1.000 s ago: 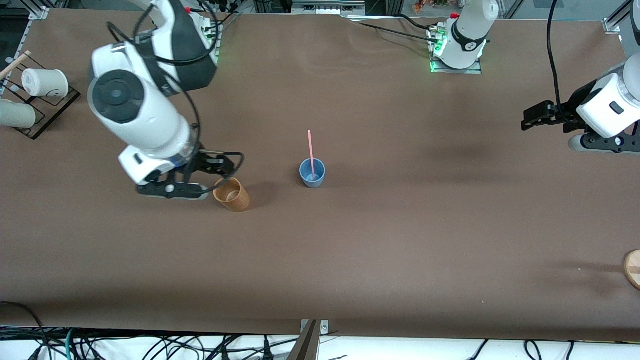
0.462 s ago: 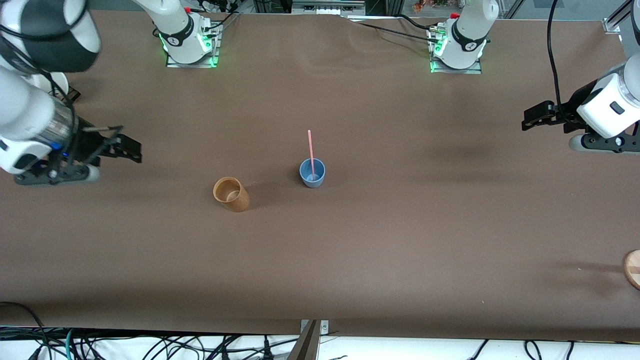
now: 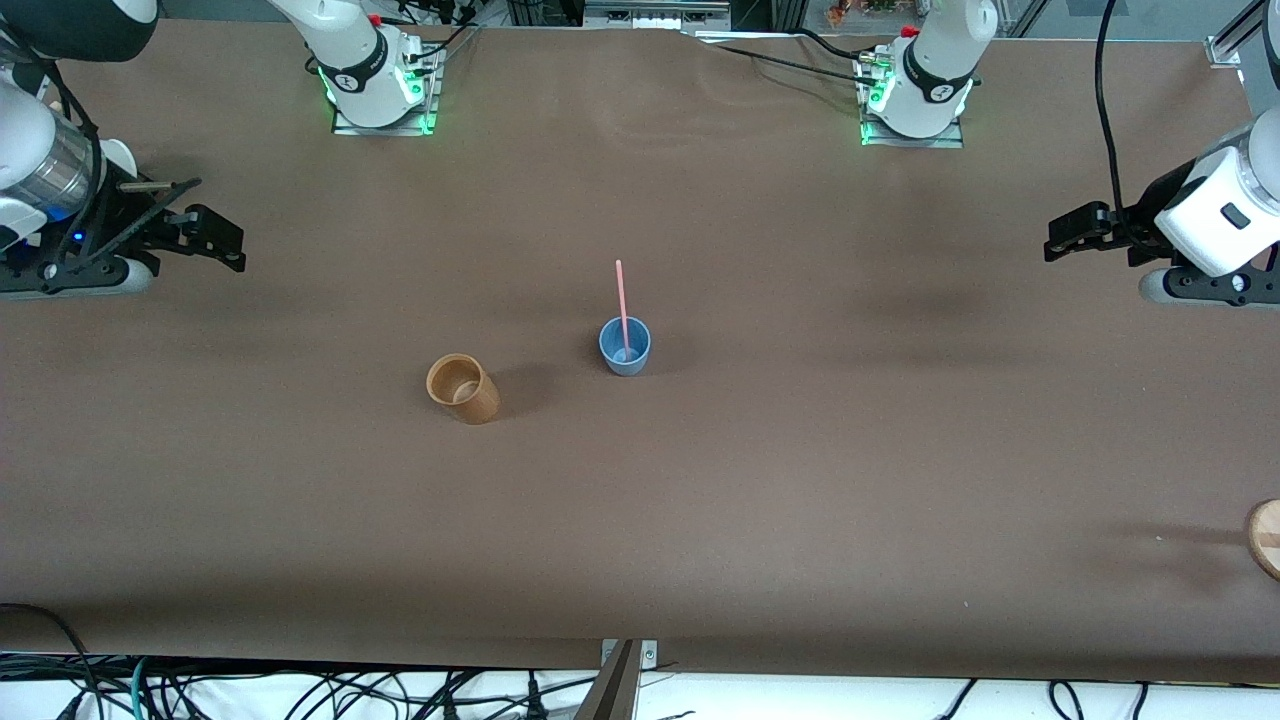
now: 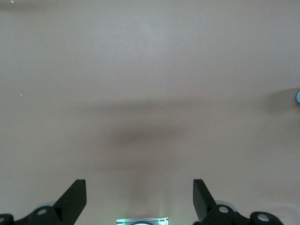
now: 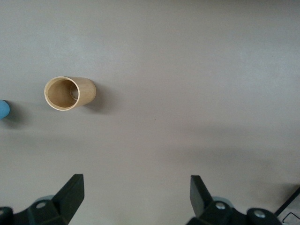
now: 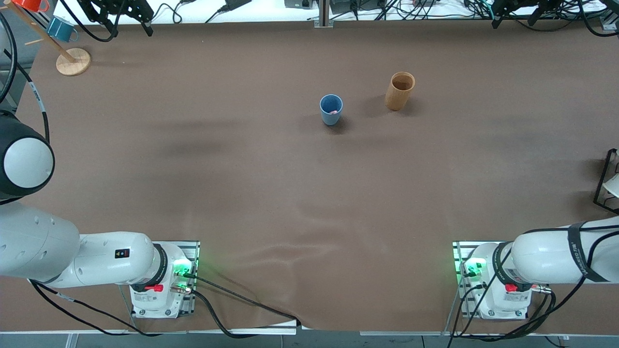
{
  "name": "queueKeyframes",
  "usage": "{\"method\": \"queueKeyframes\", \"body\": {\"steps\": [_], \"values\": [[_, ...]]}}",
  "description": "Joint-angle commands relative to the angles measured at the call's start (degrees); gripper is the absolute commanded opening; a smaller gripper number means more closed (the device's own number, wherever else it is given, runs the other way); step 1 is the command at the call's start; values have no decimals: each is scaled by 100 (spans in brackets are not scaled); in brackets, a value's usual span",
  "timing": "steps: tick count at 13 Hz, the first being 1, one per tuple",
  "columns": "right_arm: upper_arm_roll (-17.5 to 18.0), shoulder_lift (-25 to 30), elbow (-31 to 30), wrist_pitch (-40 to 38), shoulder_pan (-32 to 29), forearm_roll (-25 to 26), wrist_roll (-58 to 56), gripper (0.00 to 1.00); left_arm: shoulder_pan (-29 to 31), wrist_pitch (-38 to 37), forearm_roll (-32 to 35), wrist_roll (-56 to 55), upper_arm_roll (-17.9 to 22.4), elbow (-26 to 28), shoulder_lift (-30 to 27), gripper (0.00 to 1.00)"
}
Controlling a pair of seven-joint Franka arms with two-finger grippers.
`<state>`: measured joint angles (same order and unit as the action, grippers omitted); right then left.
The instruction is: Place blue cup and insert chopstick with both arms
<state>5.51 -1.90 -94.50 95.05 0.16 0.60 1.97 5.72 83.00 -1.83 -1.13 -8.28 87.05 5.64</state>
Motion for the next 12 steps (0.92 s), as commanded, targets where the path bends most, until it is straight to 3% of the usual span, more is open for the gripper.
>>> {"method": "queueKeyframes", "body": {"steps": [1, 12], "values": [[-251, 199, -456, 356, -25, -313, -56, 100, 17, -21, 60, 130, -7, -110, 34, 100], [-261, 120, -315, 40, -25, -280, -74, 100, 17, -21, 51, 121, -7, -110, 34, 100]]}}
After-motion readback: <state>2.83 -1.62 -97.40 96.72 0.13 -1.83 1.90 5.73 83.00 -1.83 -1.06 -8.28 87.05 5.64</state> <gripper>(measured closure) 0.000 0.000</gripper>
